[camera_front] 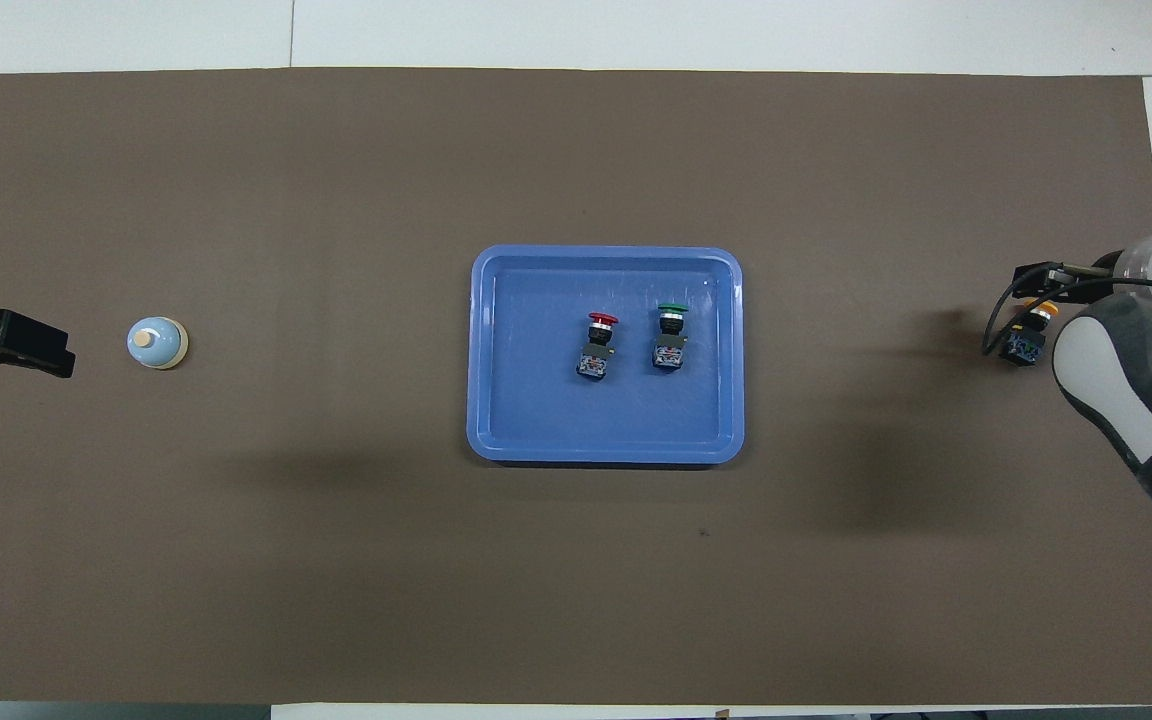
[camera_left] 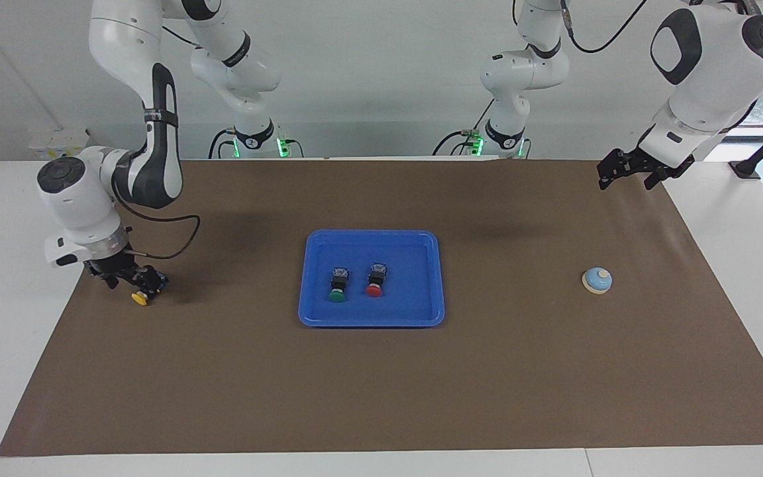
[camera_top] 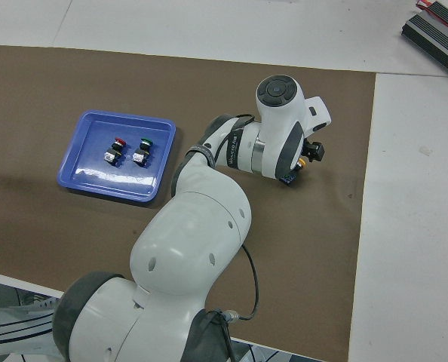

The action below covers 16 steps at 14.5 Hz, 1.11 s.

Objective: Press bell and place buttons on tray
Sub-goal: 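Grasp the yellow button with the right gripper, then carry the yellow button over the tray and lower it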

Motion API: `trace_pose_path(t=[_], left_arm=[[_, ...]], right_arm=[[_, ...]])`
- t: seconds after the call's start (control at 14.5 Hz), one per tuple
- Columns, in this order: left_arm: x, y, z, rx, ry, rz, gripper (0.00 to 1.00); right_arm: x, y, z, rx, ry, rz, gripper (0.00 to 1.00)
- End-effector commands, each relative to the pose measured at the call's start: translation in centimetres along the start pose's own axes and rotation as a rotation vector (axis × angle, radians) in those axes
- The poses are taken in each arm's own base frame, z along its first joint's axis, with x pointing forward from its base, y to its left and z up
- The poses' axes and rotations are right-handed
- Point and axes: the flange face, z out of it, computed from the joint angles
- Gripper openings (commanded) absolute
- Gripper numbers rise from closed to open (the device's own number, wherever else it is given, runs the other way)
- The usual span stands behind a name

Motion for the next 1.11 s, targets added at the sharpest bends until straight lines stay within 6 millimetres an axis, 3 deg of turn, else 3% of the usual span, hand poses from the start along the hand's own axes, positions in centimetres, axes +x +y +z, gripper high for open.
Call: trace_pose_path(t=[0.0, 0.21, 0.41, 0.55, 0.62, 1.04], left_arm=[[-0.6, -0.1, -0.3, 0.009, 0.006, -0.006, 1.0], [-0.6, -0.1, -0.3, 0.009, 0.006, -0.006, 1.0], [-0.6, -0.1, -0.3, 0.009, 0.006, -0.006, 1.0], [-0.6, -0.1, -0.3, 0.009, 0.006, -0.006, 1.0], [-0.6, -0.1, -0.3, 0.009, 0.006, -0.005, 1.0], [-0.6, -0.1, -0.3, 0.009, 0.006, -0.005, 1.0]], right_arm=[[-1.7, -0.4, 0.8, 0.01, 0.023, -0.005, 1.0], [-3.4, -0.8, 3.2, 0.03, 0.059, -0.002, 1.0], [-3.5, -0.8, 3.3, 0.032, 0.056, -0.003, 0.97], [-3.7, -0.8, 3.5, 0.03, 0.039, -0.004, 0.19], [-3.9, -1.0, 3.5, 0.029, 0.017, -0.009, 0.0], [-3.7, -2.3, 1.7, 0.023, -0.04, -0.035, 0.0]])
